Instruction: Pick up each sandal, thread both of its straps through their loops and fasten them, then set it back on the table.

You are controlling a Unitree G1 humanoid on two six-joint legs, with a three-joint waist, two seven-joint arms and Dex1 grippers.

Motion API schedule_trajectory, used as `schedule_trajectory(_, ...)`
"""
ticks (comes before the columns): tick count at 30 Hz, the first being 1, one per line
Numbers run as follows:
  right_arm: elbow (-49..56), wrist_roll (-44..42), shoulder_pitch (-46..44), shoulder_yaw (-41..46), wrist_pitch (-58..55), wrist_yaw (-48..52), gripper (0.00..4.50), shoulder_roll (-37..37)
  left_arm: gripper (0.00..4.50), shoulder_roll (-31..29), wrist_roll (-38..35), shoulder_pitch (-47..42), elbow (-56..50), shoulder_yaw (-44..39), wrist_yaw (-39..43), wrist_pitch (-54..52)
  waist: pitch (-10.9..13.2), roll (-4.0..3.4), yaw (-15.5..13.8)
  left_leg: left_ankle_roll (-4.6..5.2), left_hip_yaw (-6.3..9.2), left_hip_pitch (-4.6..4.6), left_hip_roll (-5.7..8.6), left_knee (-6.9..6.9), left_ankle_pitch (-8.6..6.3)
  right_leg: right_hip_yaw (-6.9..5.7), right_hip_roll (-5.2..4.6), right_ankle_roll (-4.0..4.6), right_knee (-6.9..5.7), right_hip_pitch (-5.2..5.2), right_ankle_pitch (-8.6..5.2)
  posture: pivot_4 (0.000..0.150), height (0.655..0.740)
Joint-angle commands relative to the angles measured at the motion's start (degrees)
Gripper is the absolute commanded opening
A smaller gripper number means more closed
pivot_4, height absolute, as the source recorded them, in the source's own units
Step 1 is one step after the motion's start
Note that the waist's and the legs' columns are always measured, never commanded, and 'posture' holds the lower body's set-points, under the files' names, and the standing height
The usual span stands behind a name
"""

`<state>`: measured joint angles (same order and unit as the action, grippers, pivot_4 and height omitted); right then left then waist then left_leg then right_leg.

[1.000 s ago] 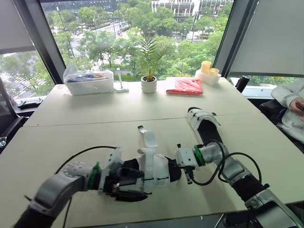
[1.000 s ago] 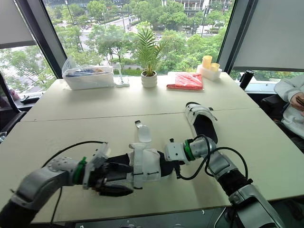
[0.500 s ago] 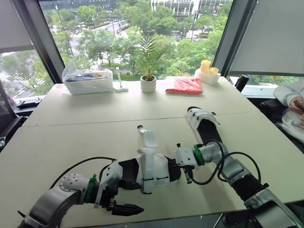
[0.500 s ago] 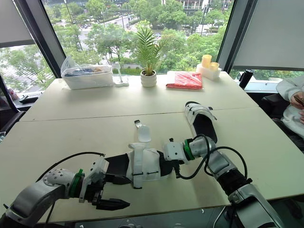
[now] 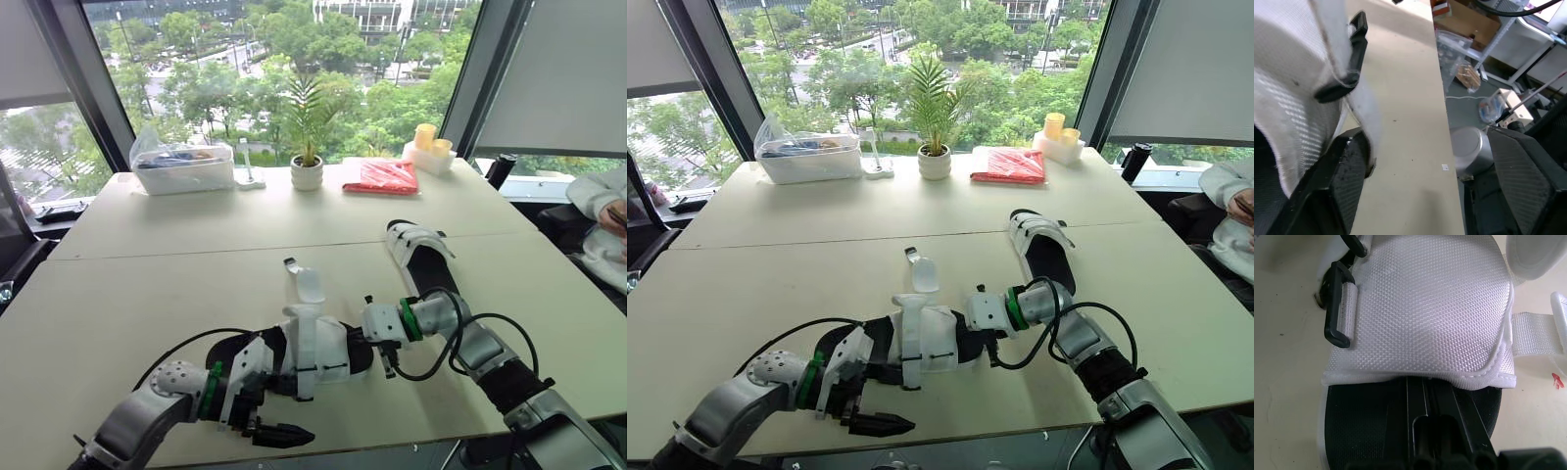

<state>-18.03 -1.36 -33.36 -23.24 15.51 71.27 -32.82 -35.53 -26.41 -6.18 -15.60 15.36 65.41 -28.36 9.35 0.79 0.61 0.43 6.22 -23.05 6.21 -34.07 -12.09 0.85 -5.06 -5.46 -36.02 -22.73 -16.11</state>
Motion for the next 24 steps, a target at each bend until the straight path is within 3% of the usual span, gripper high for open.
schedule_trajectory(1,-3.10,4.43,1.95,-1.77,-2.71,-0.88,0.00,-0.55,2.06,0.12,0.88,-0.65,0.01,0.39,-0.38,0.72,0.00,0.00,0.05,0.00,0.01,0.00,0.00,0.00,0.00,0.00,0.00,0.00,-0.01,0.00,0.00,0.150,0.7400)
schedule_trajectory(5,-2.72,4.35,2.44,-1.75,-2.79,-0.91,0.00,-0.68,0.06,-0.62,-0.12,-0.53,-0.61,-0.33,0.29,-0.52,0.00,0.00,0.03,-0.01,0.01,0.00,0.00,0.00,0.00,-0.01,0.01,0.00,-0.01,-0.01,0.00,0.150,0.7400)
schedule_trajectory(13,-1.91,4.31,3.08,-1.81,-3.03,-1.05,0.00,-0.86,0.06,-9.64,-5.70,2.79,-10.53,1.07,10.02,-4.80,-0.01,-0.02,0.06,-0.01,0.01,-0.02,-0.01,0.02,0.00,-0.02,0.02,0.00,-0.01,-0.02,0.00,0.150,0.7400)
schedule_trajectory(24,-1.95,4.36,3.06,-1.72,-3.11,-0.50,0.00,-1.28,0.06,-7.56,-6.60,-1.36,-11.72,-0.42,11.50,0.57,-0.01,-0.03,-0.04,-0.01,0.02,-0.02,-0.02,0.01,0.01,-0.02,0.01,0.01,0.00,0.01,-0.01,0.150,0.7400)
